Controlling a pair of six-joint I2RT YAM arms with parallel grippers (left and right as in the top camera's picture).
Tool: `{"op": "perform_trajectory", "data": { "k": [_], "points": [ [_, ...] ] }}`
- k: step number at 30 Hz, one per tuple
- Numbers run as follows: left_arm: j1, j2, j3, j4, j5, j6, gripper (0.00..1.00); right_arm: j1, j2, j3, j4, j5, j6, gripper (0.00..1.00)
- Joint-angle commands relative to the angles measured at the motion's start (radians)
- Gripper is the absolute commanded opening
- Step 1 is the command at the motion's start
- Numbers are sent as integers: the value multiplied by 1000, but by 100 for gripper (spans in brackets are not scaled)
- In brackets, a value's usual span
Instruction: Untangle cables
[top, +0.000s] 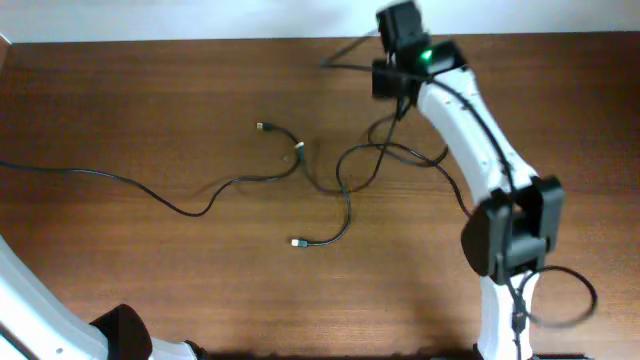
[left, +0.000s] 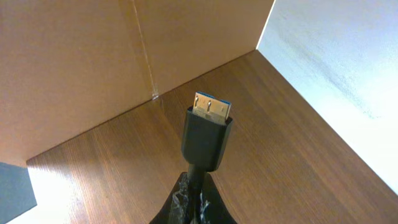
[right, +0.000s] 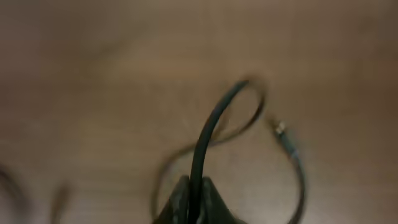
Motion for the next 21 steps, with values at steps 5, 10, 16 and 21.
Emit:
{"op": "perform_trajectory", "data": {
  "k": [5,10,16,21],
  "points": [
    [2,1,4,2,38,-3,0,-4,20,-455,269,12,1,4],
    [2,1,4,2,44,-3,0,-4,16,-518,306,13,-10,4],
    [2,1,4,1,44,-3,0,-9,-76,-127,149,24,-123,4],
    [2,3,4,-10,44,-3,0,0,-95,995,-451,-28,-96,4]
  ]
}}
